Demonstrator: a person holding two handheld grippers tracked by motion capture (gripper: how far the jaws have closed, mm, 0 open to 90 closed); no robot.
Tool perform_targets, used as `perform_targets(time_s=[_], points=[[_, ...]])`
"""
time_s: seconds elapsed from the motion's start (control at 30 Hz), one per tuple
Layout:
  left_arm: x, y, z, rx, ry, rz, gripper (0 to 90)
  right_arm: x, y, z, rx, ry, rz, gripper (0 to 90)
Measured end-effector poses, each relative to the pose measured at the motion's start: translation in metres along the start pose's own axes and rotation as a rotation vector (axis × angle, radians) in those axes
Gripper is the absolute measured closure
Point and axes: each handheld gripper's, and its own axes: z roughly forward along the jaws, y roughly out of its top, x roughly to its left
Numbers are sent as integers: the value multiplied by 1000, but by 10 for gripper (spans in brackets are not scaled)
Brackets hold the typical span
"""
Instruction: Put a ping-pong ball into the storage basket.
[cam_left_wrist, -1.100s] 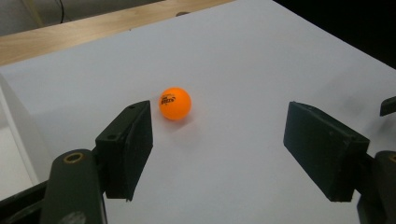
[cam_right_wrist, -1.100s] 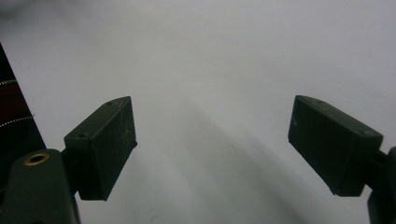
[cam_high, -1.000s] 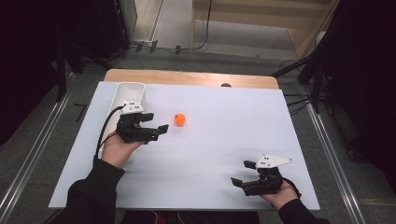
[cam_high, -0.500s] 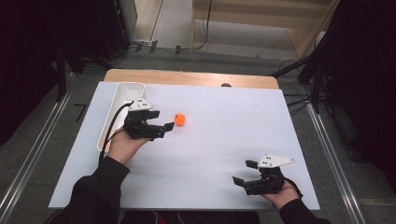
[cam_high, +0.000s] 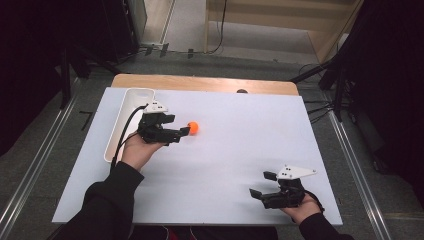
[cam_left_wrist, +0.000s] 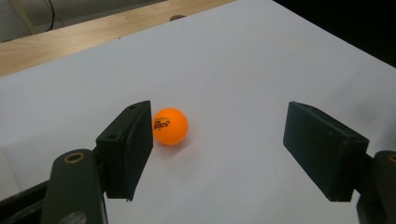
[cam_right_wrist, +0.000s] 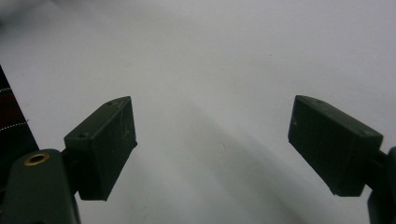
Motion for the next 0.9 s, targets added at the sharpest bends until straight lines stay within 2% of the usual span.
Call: perform_targets(time_s=[0.2, 0.33, 0.5, 0.53, 0.57, 0.6, 0.67, 0.73, 0.9], points=[[2, 3, 6, -14, -21, -9, 249, -1, 0, -1, 2, -1, 7, 137], [5, 4, 12, -27, -50, -40, 249, 0, 0, 0, 1, 6, 2, 137], [2, 8, 20, 0, -49, -1, 245, 0, 0, 0, -3, 5, 3, 137], [1, 9, 22, -1, -54, 1, 214, 0, 0, 0, -2, 7, 5, 137], [1, 10, 24, 2, -50, 2, 135, -1, 1, 0, -1, 7, 2, 137], [1, 10, 25, 7, -49, 2, 19, 0, 1, 0, 0, 8, 4, 137], [2, 11, 27, -18, -67, -2, 0, -1, 1, 0, 0, 9, 3, 137], [3, 11, 29, -11, -70, -6, 0, 0, 1, 0, 0, 9, 4, 137], [5, 13, 36, -7, -40, -6, 0, 0, 1, 0, 1, 11, 3, 137]])
